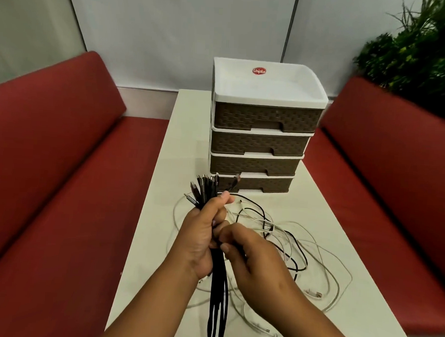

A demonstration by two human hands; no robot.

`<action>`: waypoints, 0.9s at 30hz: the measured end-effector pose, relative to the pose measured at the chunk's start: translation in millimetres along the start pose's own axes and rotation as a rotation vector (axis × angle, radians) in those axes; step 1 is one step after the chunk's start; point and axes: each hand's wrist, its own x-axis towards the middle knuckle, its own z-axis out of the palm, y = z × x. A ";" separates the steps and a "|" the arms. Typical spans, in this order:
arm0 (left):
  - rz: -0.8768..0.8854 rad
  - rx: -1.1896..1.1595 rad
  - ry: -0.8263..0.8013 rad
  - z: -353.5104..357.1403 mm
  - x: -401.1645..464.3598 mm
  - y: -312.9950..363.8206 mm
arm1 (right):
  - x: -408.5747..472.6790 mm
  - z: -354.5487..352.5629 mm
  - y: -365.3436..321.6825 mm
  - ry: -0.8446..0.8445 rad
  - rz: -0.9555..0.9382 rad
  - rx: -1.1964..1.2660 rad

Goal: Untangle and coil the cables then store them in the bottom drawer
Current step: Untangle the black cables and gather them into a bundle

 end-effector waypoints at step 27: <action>0.083 -0.359 -0.125 -18.9 19.0 40.4 | -5.4 -89.4 109.1 0.186 0.247 -0.332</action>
